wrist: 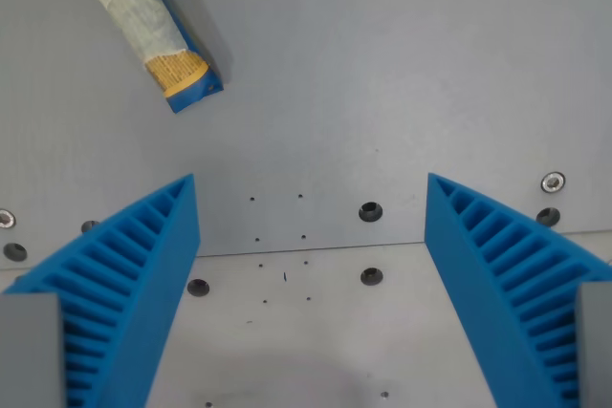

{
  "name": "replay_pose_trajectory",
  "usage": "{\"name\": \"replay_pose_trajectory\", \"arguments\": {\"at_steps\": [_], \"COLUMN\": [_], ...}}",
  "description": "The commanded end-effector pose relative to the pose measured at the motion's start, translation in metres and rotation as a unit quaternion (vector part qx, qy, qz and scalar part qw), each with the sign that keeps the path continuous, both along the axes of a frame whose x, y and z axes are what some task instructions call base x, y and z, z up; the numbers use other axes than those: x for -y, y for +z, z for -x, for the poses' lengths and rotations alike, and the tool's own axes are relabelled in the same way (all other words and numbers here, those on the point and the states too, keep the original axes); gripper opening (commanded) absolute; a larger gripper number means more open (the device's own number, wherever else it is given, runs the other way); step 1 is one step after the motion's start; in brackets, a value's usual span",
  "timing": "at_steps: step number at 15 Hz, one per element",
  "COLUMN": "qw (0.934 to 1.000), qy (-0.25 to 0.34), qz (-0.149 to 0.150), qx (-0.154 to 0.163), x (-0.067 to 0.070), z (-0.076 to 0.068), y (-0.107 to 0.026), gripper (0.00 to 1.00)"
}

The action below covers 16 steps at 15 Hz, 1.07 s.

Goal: Pick up the blue bag

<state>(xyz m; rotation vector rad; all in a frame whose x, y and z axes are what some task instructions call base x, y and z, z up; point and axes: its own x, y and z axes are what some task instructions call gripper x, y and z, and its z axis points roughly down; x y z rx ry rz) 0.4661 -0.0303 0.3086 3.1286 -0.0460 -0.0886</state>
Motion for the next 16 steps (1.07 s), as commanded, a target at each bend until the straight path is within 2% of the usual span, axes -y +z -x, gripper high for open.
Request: {"name": "replay_pose_trajectory", "arguments": {"at_steps": [1, 16], "qw": [0.997, 0.9844], "qy": [0.073, 0.174], "qz": [0.0, 0.005], "qx": [0.027, 0.028], "x": [-0.005, -0.027], "z": [0.002, 0.0], "y": [-0.007, -0.038], "gripper": [1.0, 1.0]}}
